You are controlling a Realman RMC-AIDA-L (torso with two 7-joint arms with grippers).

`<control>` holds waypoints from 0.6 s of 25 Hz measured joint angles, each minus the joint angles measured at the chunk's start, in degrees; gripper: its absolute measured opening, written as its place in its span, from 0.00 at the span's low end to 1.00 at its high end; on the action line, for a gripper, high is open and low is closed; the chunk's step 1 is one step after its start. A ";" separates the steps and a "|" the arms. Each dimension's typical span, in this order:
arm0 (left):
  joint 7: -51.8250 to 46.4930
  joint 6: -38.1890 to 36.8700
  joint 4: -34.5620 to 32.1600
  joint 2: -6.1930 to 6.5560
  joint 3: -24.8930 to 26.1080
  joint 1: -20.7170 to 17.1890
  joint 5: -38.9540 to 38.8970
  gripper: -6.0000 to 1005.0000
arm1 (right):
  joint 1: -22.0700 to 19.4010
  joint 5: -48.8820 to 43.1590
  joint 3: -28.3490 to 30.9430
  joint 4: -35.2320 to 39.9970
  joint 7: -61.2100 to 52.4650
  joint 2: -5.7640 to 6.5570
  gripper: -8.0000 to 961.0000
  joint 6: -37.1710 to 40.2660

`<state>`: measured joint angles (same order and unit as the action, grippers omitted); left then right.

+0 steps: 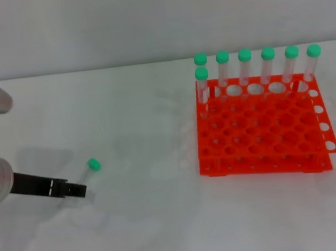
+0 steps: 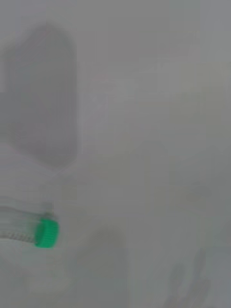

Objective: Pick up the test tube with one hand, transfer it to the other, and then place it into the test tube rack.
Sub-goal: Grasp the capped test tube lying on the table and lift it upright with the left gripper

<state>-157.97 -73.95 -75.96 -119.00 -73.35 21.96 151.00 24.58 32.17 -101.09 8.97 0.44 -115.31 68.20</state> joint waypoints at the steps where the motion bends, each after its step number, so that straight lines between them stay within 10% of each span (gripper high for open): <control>1: 0.00 0.00 0.22 0.00 0.06 0.01 0.12 0.88 | 0.01 0.00 -0.04 0.00 0.00 0.00 0.92 0.01; 15: 0.44 1.32 3.32 0.00 -0.06 1.49 0.52 0.88 | 0.03 0.00 0.02 0.00 0.00 0.00 0.92 0.41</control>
<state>-157.53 -72.63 -72.64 -119.00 -73.40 23.45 151.51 24.61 32.17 -101.07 8.97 0.44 -115.31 68.61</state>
